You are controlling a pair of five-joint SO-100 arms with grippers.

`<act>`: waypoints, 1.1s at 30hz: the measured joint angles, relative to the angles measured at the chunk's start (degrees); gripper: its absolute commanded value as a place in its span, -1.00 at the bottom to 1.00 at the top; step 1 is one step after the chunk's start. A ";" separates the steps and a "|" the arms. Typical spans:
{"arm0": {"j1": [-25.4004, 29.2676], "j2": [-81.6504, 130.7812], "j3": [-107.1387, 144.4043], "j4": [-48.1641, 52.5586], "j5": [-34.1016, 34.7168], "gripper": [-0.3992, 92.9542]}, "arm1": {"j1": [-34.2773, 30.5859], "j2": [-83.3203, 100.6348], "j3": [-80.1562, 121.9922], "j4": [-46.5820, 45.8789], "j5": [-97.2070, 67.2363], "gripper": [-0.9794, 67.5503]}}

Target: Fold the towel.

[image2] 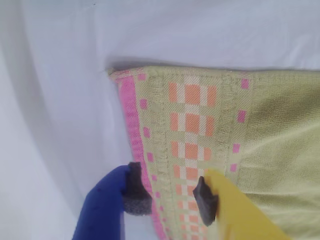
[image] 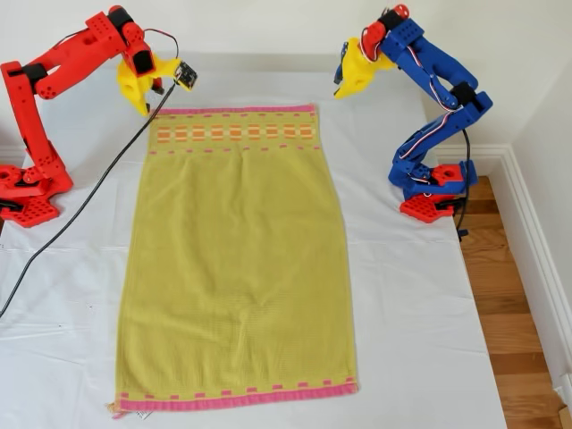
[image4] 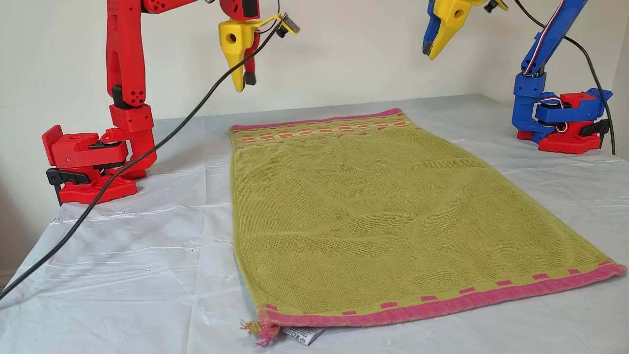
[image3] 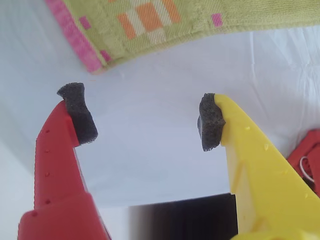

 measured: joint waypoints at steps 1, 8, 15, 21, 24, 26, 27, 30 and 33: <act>-0.70 -0.09 0.00 -0.53 0.00 0.04 | 0.26 -0.53 0.26 -0.44 0.53 -0.17; -4.83 -11.78 -3.16 -1.85 2.20 0.22 | -2.02 -5.71 6.15 -10.02 6.94 -0.18; -7.03 -24.61 -11.95 -2.20 4.75 0.47 | -4.13 -19.42 -2.81 -6.94 7.73 -0.21; -7.65 -32.61 -22.85 -1.23 5.71 0.45 | -5.10 -23.55 -11.34 -3.60 8.00 -0.21; -7.73 -36.12 -30.94 0.88 5.71 0.41 | -7.21 -25.84 -15.12 -1.93 8.26 -0.21; -7.73 -36.56 -34.37 1.32 5.71 0.41 | -8.17 -27.33 -17.23 -1.67 8.26 -0.21; -7.73 -36.56 -35.95 1.49 5.54 0.41 | -8.53 -28.30 -18.54 -0.88 8.26 -0.21; -7.65 -36.65 -39.46 1.58 4.57 0.41 | -9.14 -31.73 -22.59 0.53 8.26 -0.21; -7.03 -36.56 -39.90 1.58 2.64 0.41 | -10.63 -34.54 -26.72 2.55 8.26 -0.21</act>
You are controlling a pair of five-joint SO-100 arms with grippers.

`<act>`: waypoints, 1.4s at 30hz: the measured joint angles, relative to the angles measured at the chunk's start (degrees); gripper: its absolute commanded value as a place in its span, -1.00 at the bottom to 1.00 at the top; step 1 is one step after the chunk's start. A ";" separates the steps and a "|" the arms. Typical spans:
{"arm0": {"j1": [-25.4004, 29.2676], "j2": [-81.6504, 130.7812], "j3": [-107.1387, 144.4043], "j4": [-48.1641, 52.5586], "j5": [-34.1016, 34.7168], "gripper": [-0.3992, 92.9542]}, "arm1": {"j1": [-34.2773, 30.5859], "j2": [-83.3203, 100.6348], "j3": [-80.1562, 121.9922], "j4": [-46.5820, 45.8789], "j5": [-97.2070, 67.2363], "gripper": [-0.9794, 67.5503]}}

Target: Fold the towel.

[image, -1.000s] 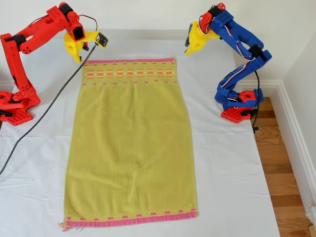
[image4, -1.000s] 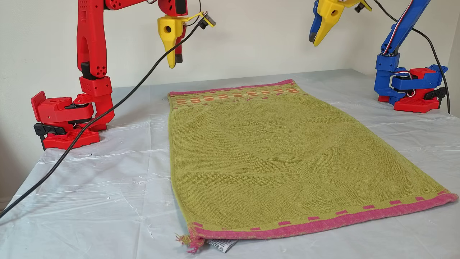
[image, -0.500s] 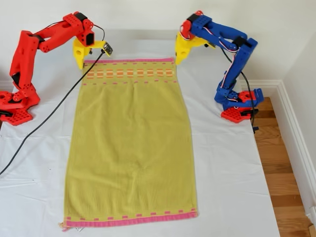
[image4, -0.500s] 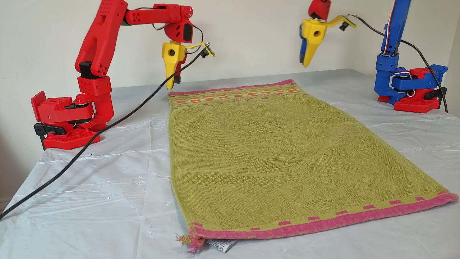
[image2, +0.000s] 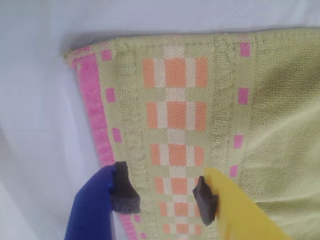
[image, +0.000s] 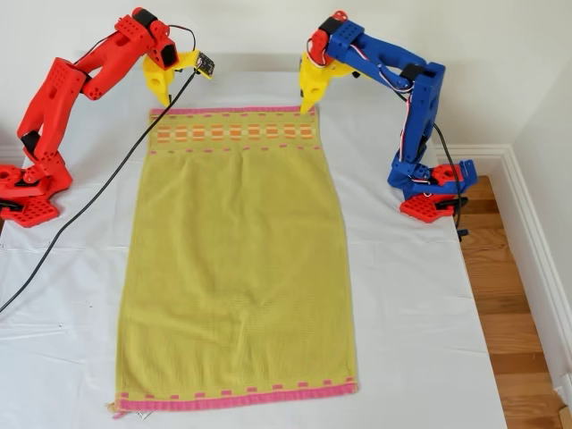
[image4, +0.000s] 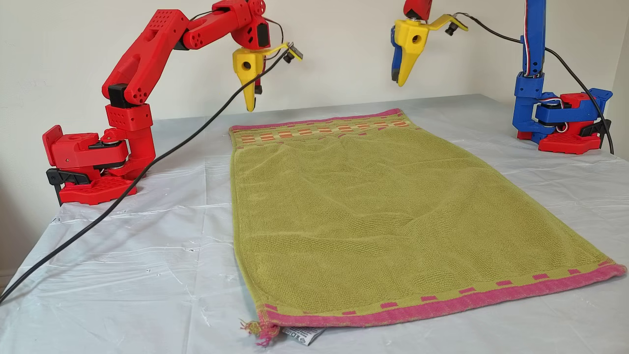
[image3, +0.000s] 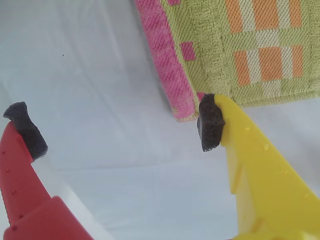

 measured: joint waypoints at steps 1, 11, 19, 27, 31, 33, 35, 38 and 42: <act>0.44 -0.09 0.00 0.00 -0.79 0.41 | -0.62 -1.41 -2.11 0.97 0.00 -0.21; 2.02 -4.92 -4.31 0.00 -1.76 0.41 | -1.32 -8.00 -13.71 6.24 -0.09 -0.21; 1.49 -4.66 4.39 0.00 -3.34 0.41 | -0.97 -8.00 -13.62 6.24 -0.09 -0.21; -0.62 -4.57 8.00 0.00 1.58 0.41 | -0.88 -8.00 -11.87 5.71 -0.09 -0.21; -0.79 -7.38 4.75 0.00 5.36 0.41 | -0.88 -8.00 -11.87 5.89 -0.09 -0.21; -0.79 -8.96 2.90 0.00 5.63 0.41 | -0.88 -8.00 -11.87 5.89 -0.09 -0.21; -0.53 -10.11 1.14 0.00 5.63 0.41 | -0.88 -8.00 -11.87 5.89 -0.09 -0.21; 0.18 -12.83 -2.64 0.35 5.63 0.41 | -0.88 -9.14 -12.48 5.98 -0.09 -0.21; 1.41 -15.03 -5.54 0.44 4.48 0.41 | -0.88 -9.76 -12.66 5.98 -0.09 -0.21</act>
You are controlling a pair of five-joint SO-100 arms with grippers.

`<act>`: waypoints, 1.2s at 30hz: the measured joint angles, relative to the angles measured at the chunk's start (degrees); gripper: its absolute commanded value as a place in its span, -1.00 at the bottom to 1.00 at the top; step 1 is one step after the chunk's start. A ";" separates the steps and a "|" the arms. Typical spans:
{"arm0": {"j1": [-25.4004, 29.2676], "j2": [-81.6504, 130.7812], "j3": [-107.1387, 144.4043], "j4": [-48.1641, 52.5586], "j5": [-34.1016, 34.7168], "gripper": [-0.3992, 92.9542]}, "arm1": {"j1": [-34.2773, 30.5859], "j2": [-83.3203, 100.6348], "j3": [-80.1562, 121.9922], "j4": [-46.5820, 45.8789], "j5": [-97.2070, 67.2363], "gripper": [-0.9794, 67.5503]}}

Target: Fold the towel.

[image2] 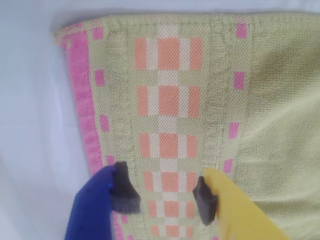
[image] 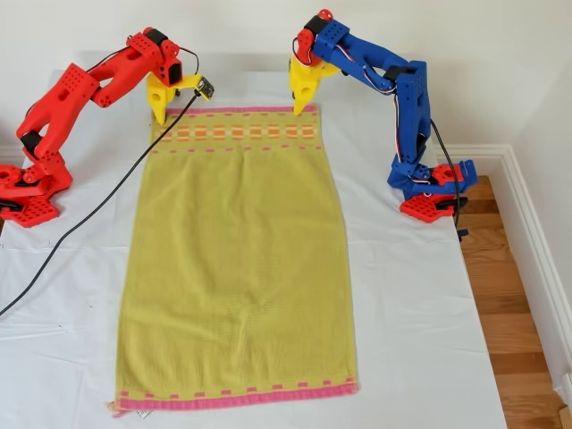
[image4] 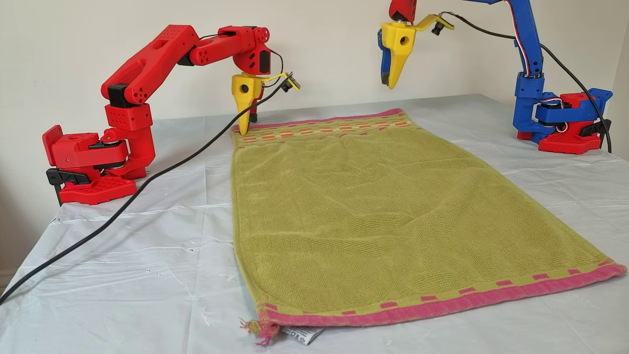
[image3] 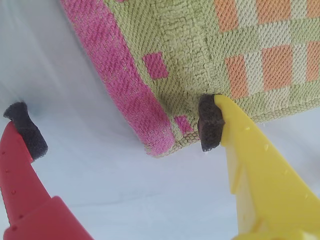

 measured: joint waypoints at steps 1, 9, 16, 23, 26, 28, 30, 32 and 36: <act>0.53 -0.18 -0.26 0.00 -0.97 0.41 | 0.00 0.00 0.00 0.00 0.00 -0.21; 0.97 1.76 4.13 -0.26 -5.19 0.58 | 0.00 0.00 -0.09 0.00 0.00 -0.21; 0.62 5.27 9.93 -0.18 -5.98 0.24 | 0.00 0.00 -0.09 0.00 0.00 -0.21; 0.44 10.20 19.34 -0.35 -12.48 -0.68 | 0.00 0.00 -0.09 0.00 0.00 -0.21; -0.97 13.97 26.02 -3.16 -13.89 -0.70 | 0.00 0.00 -0.09 0.00 0.00 -0.21; -1.76 18.02 32.96 -7.73 -13.89 -0.75 | 0.00 0.00 -0.09 0.00 0.00 -0.21; -2.37 23.47 42.80 -14.59 -13.89 -0.84 | 0.00 0.00 -0.09 0.00 0.00 -0.21; -3.08 30.67 54.49 -23.12 -12.92 -0.96 | 0.00 0.00 -0.09 0.00 0.00 -0.21; -4.22 42.63 72.60 -38.50 -9.93 -0.96 | 0.00 0.00 -0.09 0.00 0.00 -0.21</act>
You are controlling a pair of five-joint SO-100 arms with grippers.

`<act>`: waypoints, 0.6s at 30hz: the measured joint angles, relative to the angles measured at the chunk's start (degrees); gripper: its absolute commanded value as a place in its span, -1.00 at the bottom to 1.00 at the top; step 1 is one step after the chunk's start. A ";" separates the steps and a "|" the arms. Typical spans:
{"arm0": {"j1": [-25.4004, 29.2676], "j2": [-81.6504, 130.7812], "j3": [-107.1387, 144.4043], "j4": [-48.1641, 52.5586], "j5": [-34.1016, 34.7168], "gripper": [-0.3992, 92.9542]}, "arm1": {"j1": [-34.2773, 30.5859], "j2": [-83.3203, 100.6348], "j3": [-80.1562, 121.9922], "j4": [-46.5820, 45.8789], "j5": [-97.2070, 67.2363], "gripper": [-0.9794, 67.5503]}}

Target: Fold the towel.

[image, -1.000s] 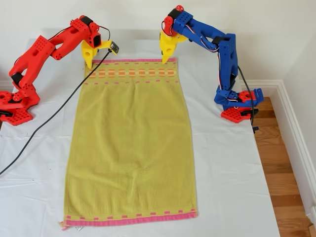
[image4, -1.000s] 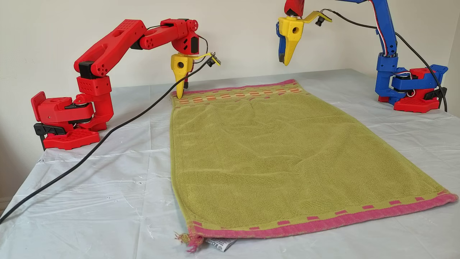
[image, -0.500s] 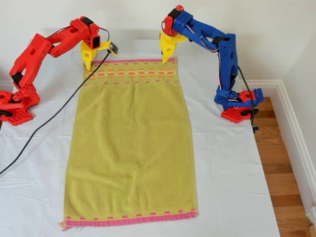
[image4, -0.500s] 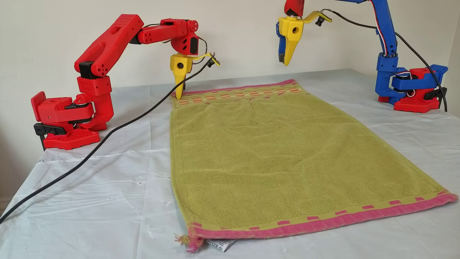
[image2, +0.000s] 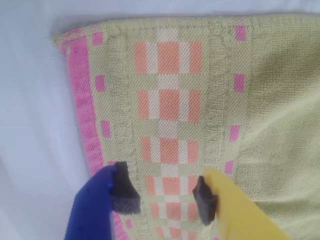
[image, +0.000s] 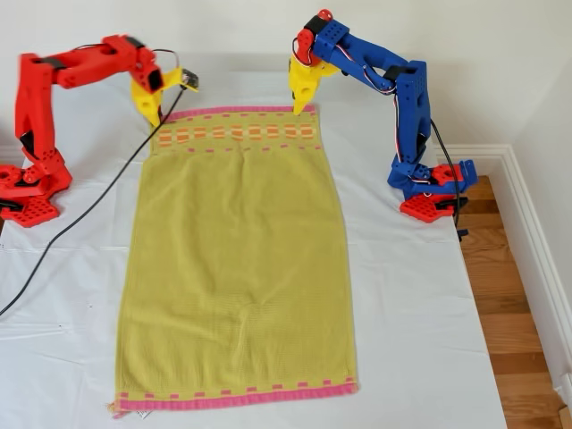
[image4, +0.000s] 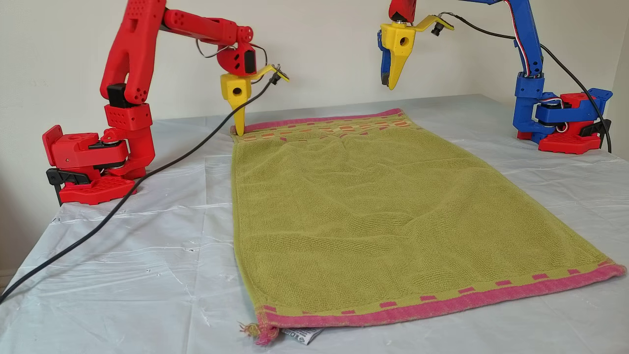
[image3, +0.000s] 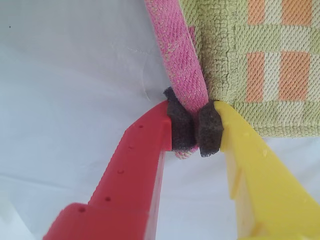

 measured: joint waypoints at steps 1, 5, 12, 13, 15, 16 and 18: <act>-0.09 -0.09 -0.44 -0.09 0.88 -0.96 | 0.00 0.00 0.00 0.00 0.00 -0.21; 0.00 -3.25 -5.19 2.81 2.55 -0.96 | 0.00 0.00 0.00 0.00 0.00 -0.21; 0.88 -9.58 -15.64 9.23 4.31 -0.96 | 0.00 0.00 0.00 0.00 -0.79 -0.21; 0.88 -10.72 -17.67 10.55 4.83 -0.96 | 0.00 0.00 0.00 0.00 -1.05 -0.21; 0.88 -13.01 -21.53 12.92 5.63 -0.96 | 0.00 0.00 0.00 0.00 -1.58 -0.21; 1.05 -13.71 -22.76 13.62 5.80 -0.96 | 0.26 0.00 0.18 0.00 -1.76 -0.21; 1.67 -16.08 -26.89 16.08 6.33 -0.96 | 1.41 0.00 1.76 -1.49 -2.37 -0.21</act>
